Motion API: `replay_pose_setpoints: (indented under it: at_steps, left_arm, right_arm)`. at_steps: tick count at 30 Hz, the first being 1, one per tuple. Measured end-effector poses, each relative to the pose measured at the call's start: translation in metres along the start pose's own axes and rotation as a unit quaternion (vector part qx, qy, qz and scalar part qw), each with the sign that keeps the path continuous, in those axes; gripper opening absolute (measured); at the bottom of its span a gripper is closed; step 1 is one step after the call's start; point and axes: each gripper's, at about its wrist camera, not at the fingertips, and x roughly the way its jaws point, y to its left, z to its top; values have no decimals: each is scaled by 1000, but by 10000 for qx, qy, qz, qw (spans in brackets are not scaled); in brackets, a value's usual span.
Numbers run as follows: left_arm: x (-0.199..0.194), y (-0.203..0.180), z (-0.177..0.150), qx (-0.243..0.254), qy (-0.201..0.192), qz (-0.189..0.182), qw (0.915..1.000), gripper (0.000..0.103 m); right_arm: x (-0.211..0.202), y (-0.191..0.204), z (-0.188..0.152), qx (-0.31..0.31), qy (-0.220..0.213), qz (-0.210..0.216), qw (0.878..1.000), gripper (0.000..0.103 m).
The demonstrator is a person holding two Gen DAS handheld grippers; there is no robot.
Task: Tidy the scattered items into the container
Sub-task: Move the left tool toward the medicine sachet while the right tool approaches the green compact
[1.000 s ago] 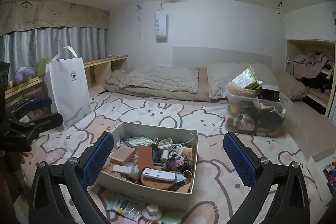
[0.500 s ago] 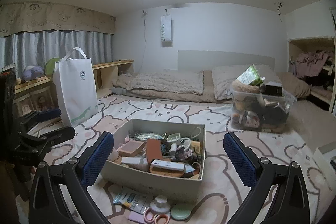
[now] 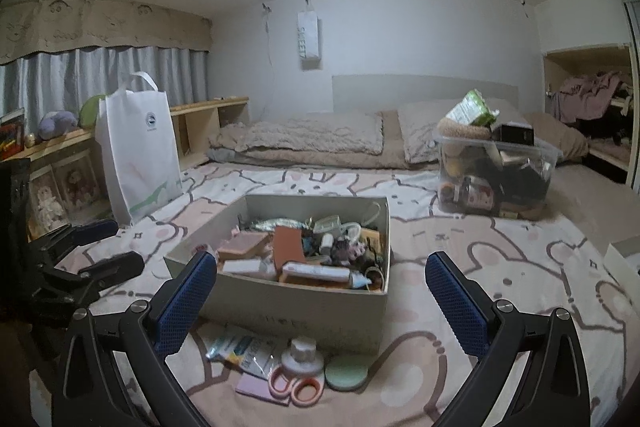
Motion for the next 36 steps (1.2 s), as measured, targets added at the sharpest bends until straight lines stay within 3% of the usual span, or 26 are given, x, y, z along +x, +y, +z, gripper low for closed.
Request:
replay_pose_setpoints:
  at_steps: [19,36]
  left_arm:
    - [35,-10,-55,-179,627,4,9979,103]
    - [77,-12,-87,-501,1274,-77,9906,103]
  right_arm:
    - [33,-10,-57,316,702,-220,9968,103]
    - [67,-23,-94,570,1400,-465,9874,103]
